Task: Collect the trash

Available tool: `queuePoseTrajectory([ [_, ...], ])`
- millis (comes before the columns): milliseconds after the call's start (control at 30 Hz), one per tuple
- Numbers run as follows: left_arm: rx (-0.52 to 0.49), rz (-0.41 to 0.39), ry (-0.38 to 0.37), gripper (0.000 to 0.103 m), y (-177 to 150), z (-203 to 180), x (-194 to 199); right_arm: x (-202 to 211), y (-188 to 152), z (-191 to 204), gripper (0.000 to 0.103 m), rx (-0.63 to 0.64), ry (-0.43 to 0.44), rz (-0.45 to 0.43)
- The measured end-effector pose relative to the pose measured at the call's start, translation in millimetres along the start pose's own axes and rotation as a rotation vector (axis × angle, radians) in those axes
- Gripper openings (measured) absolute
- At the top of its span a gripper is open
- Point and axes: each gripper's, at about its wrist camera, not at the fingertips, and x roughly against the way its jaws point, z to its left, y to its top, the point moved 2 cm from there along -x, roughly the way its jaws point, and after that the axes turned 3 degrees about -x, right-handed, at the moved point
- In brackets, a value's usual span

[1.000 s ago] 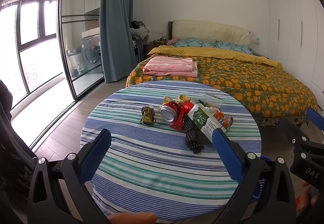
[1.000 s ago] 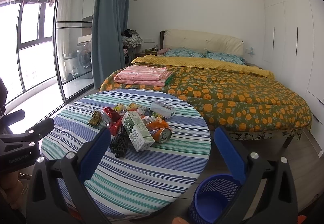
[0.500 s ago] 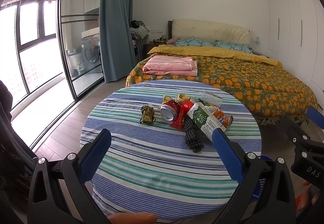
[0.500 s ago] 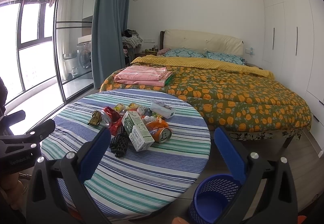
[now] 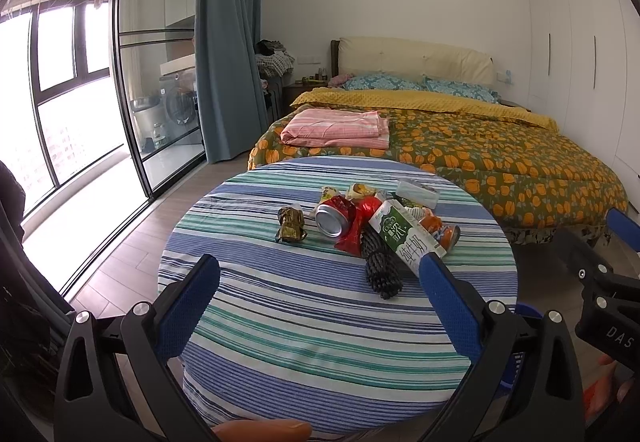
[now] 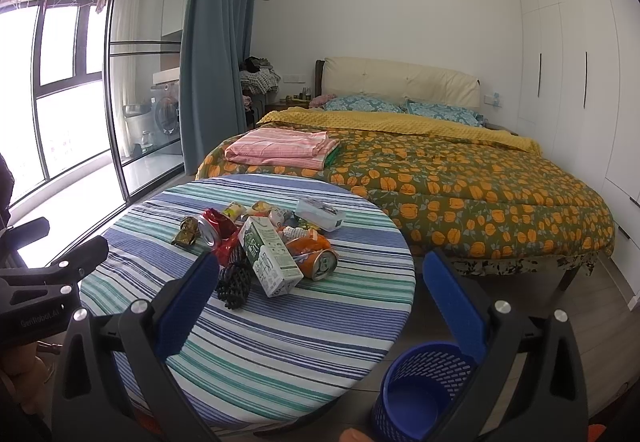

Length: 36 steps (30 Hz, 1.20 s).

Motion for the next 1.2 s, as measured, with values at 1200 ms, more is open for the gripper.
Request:
queuePoseTrajectory([
  [1200,-0.005,0.002,0.003,0.099,1.1,-0.4,-0.6,-0.2,-1.6,-1.4,0.098,-0.001,0.000,0.002],
])
